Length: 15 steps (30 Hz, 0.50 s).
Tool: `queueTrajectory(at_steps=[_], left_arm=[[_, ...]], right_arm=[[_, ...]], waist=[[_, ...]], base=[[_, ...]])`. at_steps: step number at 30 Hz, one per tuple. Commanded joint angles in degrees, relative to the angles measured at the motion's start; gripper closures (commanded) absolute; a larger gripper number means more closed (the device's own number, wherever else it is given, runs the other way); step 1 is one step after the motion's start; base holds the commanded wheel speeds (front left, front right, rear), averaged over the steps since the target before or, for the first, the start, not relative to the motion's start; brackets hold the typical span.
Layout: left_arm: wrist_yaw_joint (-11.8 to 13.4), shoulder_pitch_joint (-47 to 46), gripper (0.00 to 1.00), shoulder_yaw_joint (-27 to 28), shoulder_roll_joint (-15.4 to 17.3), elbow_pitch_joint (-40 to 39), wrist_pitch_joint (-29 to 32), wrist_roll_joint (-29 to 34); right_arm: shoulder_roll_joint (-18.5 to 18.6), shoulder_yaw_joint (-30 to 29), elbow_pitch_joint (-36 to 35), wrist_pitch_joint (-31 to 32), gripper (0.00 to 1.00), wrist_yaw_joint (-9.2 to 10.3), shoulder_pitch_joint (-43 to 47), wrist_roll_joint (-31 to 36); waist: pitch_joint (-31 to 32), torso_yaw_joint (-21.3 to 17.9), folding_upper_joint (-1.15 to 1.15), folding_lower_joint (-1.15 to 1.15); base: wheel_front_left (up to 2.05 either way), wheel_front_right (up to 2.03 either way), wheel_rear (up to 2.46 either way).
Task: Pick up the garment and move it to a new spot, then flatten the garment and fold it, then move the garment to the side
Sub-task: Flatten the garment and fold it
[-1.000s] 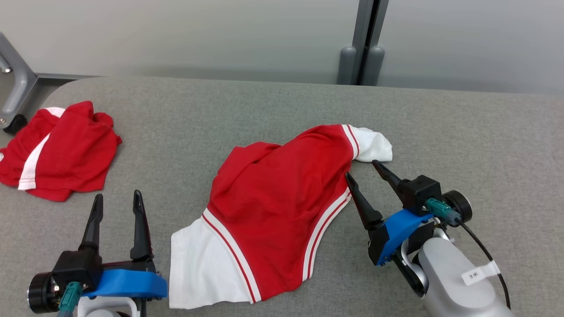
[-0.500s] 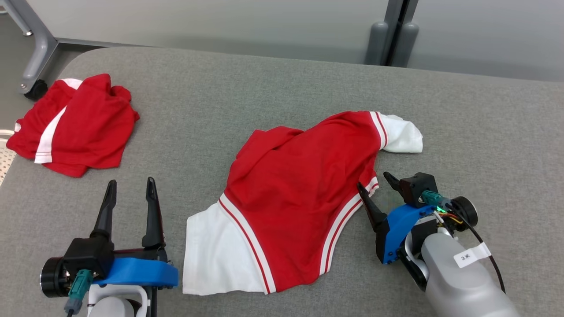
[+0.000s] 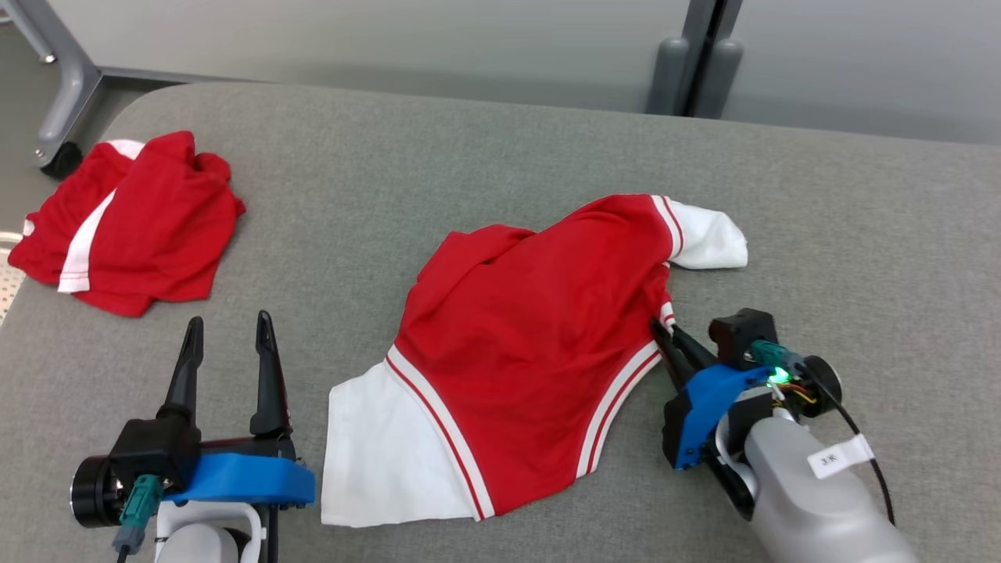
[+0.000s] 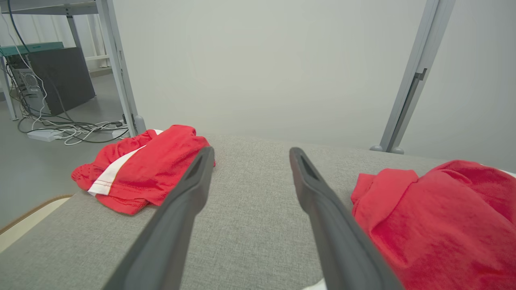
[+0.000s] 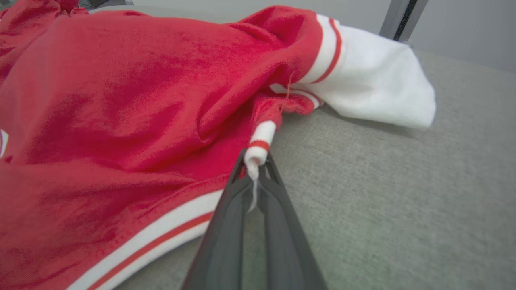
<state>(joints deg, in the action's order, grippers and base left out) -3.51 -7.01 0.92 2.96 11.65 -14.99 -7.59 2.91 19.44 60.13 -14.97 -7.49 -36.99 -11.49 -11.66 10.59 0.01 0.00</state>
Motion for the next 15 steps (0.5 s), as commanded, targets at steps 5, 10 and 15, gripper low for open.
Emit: queueTrajectory(at_steps=[5,10,15], left_arm=[[-0.1,1.48,0.0,1.03,-0.12,0.04,-0.28,0.25],[-0.14,2.02,0.0,1.09,-0.1,-0.37,-0.29,0.2],[-0.26,2.04,0.0,0.88,-0.09,-0.51,-0.29,0.33]], right_arm=[[5.58,-3.78,-6.54,-0.3,1.0,-0.01,6.03,-1.4],[12.44,-6.72,-9.37,-0.31,1.0,-0.01,9.0,-2.09],[18.17,-10.37,-9.56,0.02,1.0,-0.01,9.14,-2.78]], waist=[[2.64,-3.45,-0.01,0.0],[3.46,-5.56,-0.01,0.0],[3.62,-6.17,-0.01,0.0]], base=[[0.0,0.0,0.0],[0.0,0.0,0.0],[0.0,0.0,0.0]])
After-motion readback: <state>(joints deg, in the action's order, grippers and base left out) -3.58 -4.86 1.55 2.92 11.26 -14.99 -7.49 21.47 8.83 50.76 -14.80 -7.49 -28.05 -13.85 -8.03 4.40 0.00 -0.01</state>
